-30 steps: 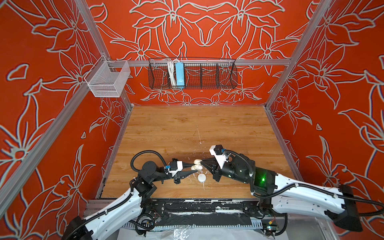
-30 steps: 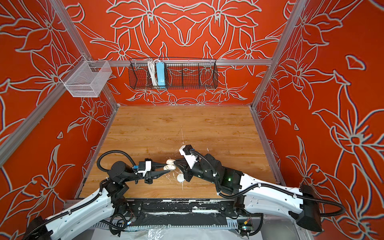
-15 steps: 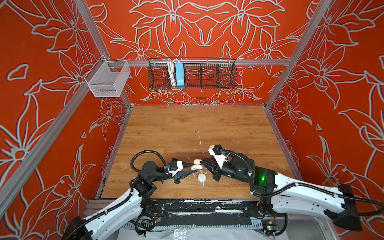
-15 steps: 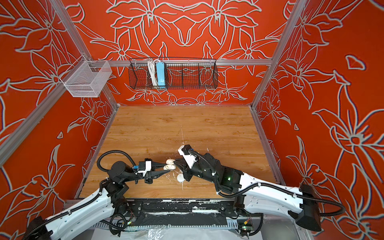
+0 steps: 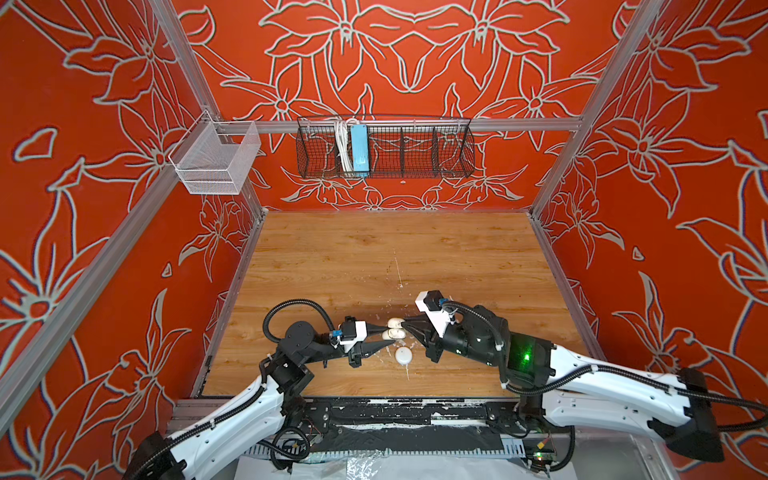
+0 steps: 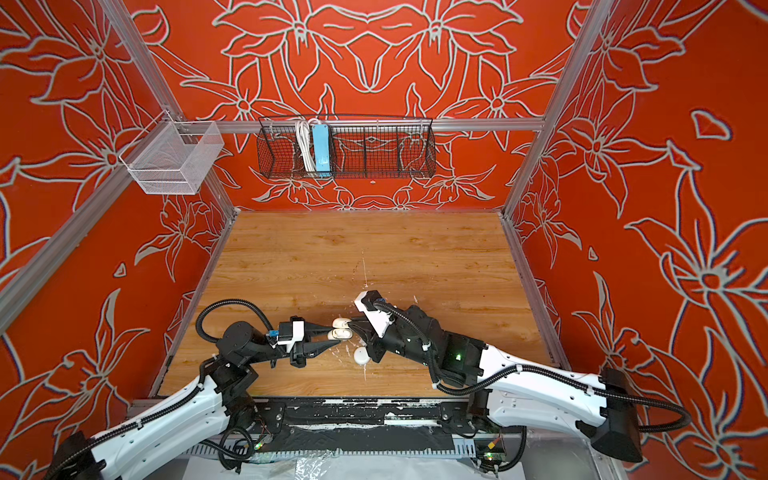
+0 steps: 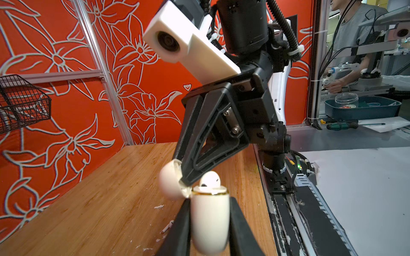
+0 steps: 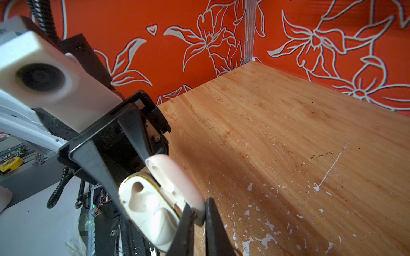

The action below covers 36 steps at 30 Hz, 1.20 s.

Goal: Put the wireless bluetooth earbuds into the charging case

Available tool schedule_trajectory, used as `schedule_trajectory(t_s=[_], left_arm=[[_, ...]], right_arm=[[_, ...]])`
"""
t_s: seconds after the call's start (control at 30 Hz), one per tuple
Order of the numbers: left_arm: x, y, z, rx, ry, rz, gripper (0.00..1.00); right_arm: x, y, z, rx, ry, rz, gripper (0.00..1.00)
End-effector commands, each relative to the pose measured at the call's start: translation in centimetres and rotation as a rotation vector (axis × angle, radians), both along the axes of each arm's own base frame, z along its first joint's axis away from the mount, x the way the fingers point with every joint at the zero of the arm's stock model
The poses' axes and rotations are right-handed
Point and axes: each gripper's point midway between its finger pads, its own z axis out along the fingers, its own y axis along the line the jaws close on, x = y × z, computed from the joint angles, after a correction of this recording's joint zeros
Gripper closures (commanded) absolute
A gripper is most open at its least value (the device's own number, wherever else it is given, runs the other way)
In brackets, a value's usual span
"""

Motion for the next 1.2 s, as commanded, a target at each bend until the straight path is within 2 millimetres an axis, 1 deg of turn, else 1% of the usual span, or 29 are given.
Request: schedule_trajectory(t_s=[0.0,0.27,0.6,0.73,0.9,1.03,1.17], left_arm=[[-0.9,-0.5,0.9,0.001,-0.016,-0.057,0.72],[-0.4,-0.7,0.6,0.014,0.004,-0.046,0.67],[-0.1,-0.5,0.7,0.009,0.007,-0.015,0.72],[0.1,-0.4,0.8,0.006,0.016,-0.001,0.64],[0.4,-0.5,0.8,0.012,0.029,0.004,0.6],[0.7,-0.6,0.7,0.02,0.041,0.011,0.57],[0.9,-0.7,0.6,0.028,0.048,0.017,0.55]], right_arm=[[-0.3,0.4,3.0,0.054,-0.059,0.021,1.0],[-0.1,0.4,3.3,0.052,-0.071,0.01,1.0],[0.1,0.2,2.9,0.031,-0.091,-0.003,1.0],[0.4,0.0,2.7,0.008,-0.117,-0.026,1.0],[0.6,-0.1,2.7,-0.031,-0.161,-0.048,1.0],[0.4,0.3,2.4,-0.06,-0.192,-0.035,1.0],[0.7,0.3,2.3,-0.083,-0.212,-0.058,1.0]])
